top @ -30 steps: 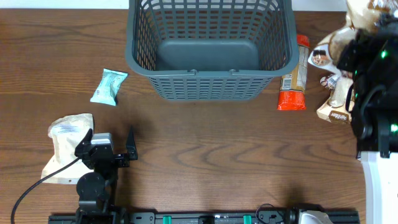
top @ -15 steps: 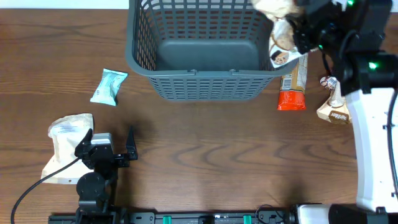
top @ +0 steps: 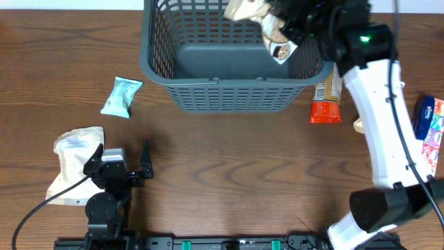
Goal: Pack container
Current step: 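Lower the pouch into the grey basket and open the right gripper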
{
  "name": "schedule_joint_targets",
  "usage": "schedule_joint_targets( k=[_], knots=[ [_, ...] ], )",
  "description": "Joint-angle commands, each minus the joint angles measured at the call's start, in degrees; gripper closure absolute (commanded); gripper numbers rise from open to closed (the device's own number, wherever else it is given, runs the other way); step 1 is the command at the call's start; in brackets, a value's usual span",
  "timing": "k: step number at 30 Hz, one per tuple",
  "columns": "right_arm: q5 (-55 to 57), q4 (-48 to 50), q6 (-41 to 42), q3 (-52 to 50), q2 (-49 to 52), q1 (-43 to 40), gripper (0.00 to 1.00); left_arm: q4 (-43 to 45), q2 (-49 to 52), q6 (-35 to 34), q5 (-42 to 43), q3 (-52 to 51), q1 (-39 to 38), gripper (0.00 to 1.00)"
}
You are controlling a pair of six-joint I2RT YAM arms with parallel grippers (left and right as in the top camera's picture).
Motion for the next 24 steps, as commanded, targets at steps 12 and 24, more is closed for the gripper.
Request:
schedule_joint_targets(
  k=[12, 24],
  knots=[
    [-1.11, -8.50, -9.66, 1.70, 13.22, 4.11, 0.93, -0.37, -0.39, -0.28, -0.46, -1.75, -0.22, 0.01],
    [-0.66, -15.54, -9.86, 1.70, 18.99, 4.61, 0.67, -0.37, -0.39, -0.31, -0.46, -1.75, -0.24, 0.01]
  ],
)
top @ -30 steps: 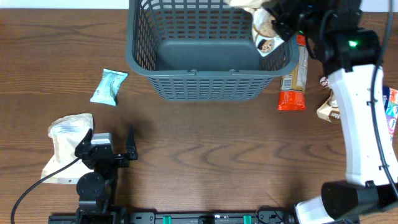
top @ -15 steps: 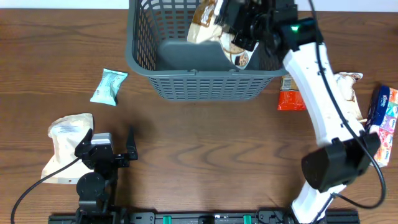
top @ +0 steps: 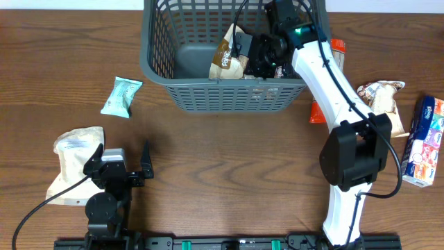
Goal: Pack container
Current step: 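Lower the pouch into the grey basket and open the right gripper, then withdraw the right gripper from the basket to the right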
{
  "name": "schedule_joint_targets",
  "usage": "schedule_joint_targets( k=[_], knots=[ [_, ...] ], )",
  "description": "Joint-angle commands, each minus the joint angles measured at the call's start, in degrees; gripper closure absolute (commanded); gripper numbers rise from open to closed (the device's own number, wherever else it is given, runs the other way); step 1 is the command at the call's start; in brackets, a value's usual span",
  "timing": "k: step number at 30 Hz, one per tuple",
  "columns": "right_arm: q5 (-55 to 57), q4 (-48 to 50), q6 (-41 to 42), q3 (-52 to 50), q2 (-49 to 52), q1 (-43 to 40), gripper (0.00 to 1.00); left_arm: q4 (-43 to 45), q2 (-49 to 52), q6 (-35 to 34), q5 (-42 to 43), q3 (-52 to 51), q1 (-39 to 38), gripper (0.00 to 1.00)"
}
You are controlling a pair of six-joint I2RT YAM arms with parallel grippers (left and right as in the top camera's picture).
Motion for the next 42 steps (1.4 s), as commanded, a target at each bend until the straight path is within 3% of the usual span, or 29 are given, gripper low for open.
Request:
schedule_joint_targets(
  k=[1, 2, 3, 4, 8, 19, 23, 28, 32, 37, 42],
  knots=[
    [-0.68, -0.31, -0.33, 1.33, -0.26, 0.48, 0.58, -0.35, -0.39, -0.31, -0.46, -1.75, -0.24, 0.01],
    [-0.26, -0.35, 0.63, 1.33, -0.33, 0.48, 0.40, -0.35, -0.39, -0.31, -0.46, -1.75, -0.24, 0.01],
    [0.26, -0.35, 1.95, 1.33, -0.46, 0.48, 0.11, -0.35, -0.39, -0.31, -0.46, -1.75, -0.24, 0.01],
    [0.37, -0.44, 3.21, 1.33, -0.57, 0.48, 0.01, -0.35, -0.39, -0.31, -0.46, -1.75, -0.24, 0.01],
    [-0.33, -0.68, 7.45, 1.36, -1.70, 0.55, 0.01, -0.35, -0.39, -0.31, -0.46, -1.75, -0.24, 0.01],
    [-1.84, 2.91, 9.31, 5.20, -9.68, 0.22, 0.01, -0.35, -0.39, -0.31, -0.46, -1.75, -0.24, 0.01],
    [5.18, 9.81, 19.82, 7.02, -13.79, -0.81, 0.01, -0.35, -0.39, -0.31, -0.46, -1.75, -0.24, 0.01],
    [24.30, 15.87, 39.23, 7.04, -19.71, -5.25, 0.01, -0.35, -0.39, -0.31, -0.46, -1.75, -0.24, 0.01],
    [26.23, 10.14, 53.83, 7.04, -22.18, -13.66, 0.01, -0.35, -0.39, -0.31, -0.46, -1.75, -0.24, 0.01],
    [26.08, 1.70, 63.93, 7.02, -21.94, -23.37, 0.01, -0.35, -0.39, -0.31, -0.46, -1.75, -0.24, 0.01],
    [26.08, -3.26, 67.06, 6.95, -20.24, -27.08, 0.01, -0.35, -0.39, -0.31, -0.46, -1.75, -0.22, 0.01]
  ],
)
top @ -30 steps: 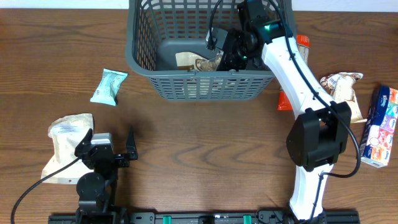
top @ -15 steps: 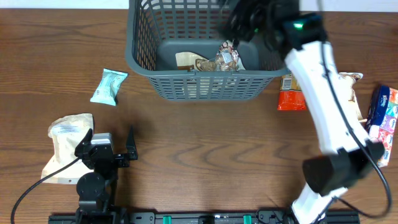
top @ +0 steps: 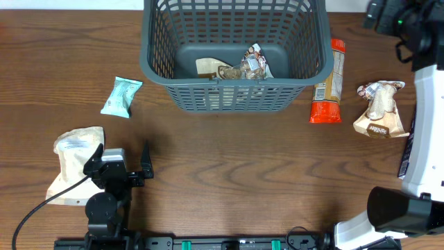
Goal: Pack container
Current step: 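Withdraw the right gripper from the basket to the right, then grasp the orange-red packet beside the basket with the right gripper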
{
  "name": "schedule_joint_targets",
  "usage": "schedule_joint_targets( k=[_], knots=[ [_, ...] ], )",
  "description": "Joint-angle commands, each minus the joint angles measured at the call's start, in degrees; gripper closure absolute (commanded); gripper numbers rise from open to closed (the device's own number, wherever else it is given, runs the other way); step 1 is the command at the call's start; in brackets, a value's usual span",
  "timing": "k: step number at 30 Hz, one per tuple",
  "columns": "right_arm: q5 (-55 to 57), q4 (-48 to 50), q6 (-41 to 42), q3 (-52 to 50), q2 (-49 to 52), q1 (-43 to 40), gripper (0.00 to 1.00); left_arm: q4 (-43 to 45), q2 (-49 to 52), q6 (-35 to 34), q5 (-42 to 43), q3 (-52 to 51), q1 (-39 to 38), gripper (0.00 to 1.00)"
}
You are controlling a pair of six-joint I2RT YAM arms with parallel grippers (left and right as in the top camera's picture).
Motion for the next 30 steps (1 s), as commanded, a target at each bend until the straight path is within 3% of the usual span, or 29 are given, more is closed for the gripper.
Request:
schedule_joint_targets(
  k=[1, 17, 30],
  knots=[
    [0.72, -1.70, 5.95, -0.04, 1.86, -0.81, 0.01, -0.35, -0.39, -0.31, -0.46, -1.75, -0.24, 0.01],
    [-4.85, -4.94, 5.03, -0.04, 22.36, -0.81, 0.01, -0.35, -0.39, -0.31, -0.46, -1.75, -0.24, 0.01],
    [-5.75, -5.20, 4.39, -0.04, 32.52, -0.35, 0.01, -0.33, -0.39, -0.31, -0.46, -1.75, -0.24, 0.01]
  ],
)
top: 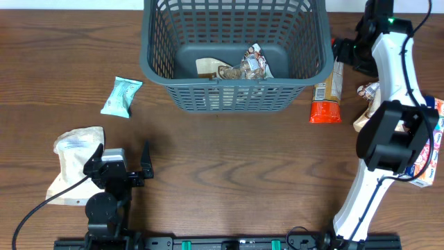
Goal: Pack container
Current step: 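Grasp the orange-red packet beside the basket with the right gripper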
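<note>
The grey basket (158, 48) stands at the back centre with a brown and white snack bag (243, 67) lying in it. An orange-red tube (329, 90) lies just right of the basket. My right gripper (345, 52) is at the tube's far end, and its dark fingers look apart with nothing held. A teal packet (121, 96) lies left of the basket and a white pouch (69, 160) sits at the front left. My left gripper (146, 162) rests open beside the pouch.
A second brown and white snack bag (366, 104) lies right of the tube, partly hidden by my right arm. A colourful box (431, 132) lies at the right edge. The right arm's white links run down the right side of the table.
My right gripper was up in the far right corner; now it is lower and to the left, at the far end of the orange-red tube. The objects and the left arm are unchanged.
My right gripper held a snack bag above the basket's right rim. Then it was down inside the basket with the bag. Later the bag lay in the basket and the gripper was away at the far right. Now it is at the tube.
</note>
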{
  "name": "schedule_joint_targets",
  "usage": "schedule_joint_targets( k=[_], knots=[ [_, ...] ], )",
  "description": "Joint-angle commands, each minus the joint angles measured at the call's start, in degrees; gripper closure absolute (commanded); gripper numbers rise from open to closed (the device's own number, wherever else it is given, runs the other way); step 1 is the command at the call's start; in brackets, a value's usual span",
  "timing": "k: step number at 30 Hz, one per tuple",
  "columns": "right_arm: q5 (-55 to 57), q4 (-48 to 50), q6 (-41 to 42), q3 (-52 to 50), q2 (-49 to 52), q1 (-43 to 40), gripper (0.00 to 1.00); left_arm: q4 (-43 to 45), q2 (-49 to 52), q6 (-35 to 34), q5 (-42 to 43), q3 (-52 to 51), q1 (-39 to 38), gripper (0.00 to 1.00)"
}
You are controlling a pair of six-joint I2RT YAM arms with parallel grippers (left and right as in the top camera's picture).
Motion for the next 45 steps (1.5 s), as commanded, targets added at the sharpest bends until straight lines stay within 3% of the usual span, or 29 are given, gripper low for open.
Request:
schedule_joint_targets(
  k=[1, 11, 33, 45],
  knots=[
    [-0.63, -0.28, -0.28, 0.00, 3.08, 0.35, 0.01, -0.33, -0.39, -0.31, -0.46, -1.75, -0.24, 0.01],
    [-0.57, -0.02, -3.96, -0.02, 7.63, 0.55, 0.01, -0.33, -0.39, -0.31, -0.46, -1.75, -0.24, 0.01],
    [-0.61, 0.94, -3.96, -0.02, 11.67, 0.92, 0.01, -0.33, -0.39, -0.31, -0.46, -1.75, -0.24, 0.01],
    [-3.67, 3.02, -12.11, 0.00, 11.65, 3.78, 0.01, -0.35, -0.39, -0.31, -0.46, -1.75, -0.24, 0.01]
  ],
)
